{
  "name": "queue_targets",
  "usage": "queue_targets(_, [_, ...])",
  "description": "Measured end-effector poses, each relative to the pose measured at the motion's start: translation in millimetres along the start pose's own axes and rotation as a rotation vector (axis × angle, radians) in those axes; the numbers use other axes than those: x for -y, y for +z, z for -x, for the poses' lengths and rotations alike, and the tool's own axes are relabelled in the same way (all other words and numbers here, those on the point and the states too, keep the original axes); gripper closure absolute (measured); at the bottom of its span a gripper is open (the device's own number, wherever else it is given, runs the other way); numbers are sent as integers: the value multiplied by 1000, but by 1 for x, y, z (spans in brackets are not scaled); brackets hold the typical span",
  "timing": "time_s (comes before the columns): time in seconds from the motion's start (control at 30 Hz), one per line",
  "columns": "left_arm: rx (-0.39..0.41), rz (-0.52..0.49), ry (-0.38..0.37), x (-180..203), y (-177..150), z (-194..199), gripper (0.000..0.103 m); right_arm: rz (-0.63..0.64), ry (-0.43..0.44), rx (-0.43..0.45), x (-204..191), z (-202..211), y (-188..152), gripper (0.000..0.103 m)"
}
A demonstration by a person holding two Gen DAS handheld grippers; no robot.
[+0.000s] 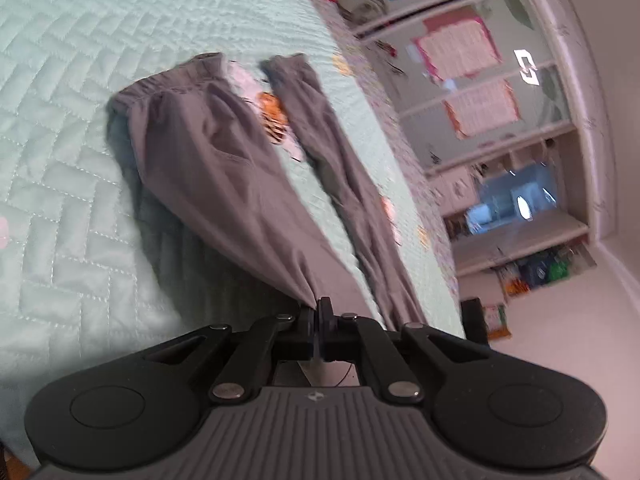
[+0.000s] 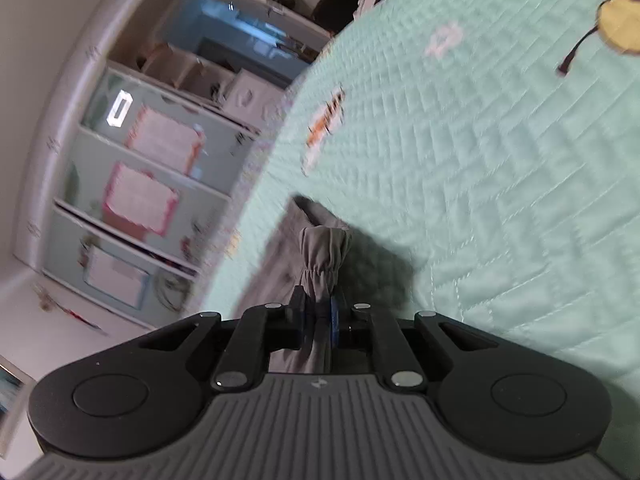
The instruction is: Fold clothes
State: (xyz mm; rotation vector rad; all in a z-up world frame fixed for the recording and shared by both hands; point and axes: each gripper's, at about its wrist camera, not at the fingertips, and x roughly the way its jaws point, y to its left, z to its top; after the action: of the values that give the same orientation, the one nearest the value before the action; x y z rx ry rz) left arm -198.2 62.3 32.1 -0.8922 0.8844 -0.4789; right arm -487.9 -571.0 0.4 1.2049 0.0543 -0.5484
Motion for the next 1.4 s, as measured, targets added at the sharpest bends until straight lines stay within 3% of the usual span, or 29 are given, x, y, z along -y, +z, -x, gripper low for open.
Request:
queue_targets(0.17, [-93, -58, 54, 0, -7, 6, 103, -10, 5, 0, 3, 19, 10, 93])
queue_targets(0.33, [-222, -81, 72, -13, -35, 4, 103, -40, -39, 19, 21, 29, 16, 93])
queue_targets(0.5, [-250, -88, 93, -22, -38, 4, 103, -21, -62, 33, 26, 38, 17, 93])
queue_targets(0.7, [-311, -176, 41, -13, -44, 10, 103, 55, -134, 43, 27, 43, 19, 93])
queue_targets(0.9, [-363, -207, 114, -20, -44, 7, 102, 122, -202, 42, 29, 36, 18, 93])
queue_targets(1.0, [-371, -216, 103, -21, -42, 13, 100, 212, -243, 29, 22, 34, 14, 89])
queue_targets(1.1, [-387, -256, 88, -18, -40, 21, 90, 263, -280, 28, 11, 38, 10, 81])
queue_targets(1.17, [-399, -275, 43, -19, -38, 30, 83, 280, -304, 37, 6, 47, 6, 73])
queue_targets(1.27, [-404, -290, -58, -19, -35, 44, 82, 343, -376, 86, -7, 63, -6, 61])
queue_targets(1.37, [-318, -285, -148, -17, -21, 62, 80, 433, -448, 156, -27, 78, -25, 60])
queue_targets(1.4, [-256, -281, -133, -17, -12, 67, 77, 470, -453, 175, -36, 81, -35, 60])
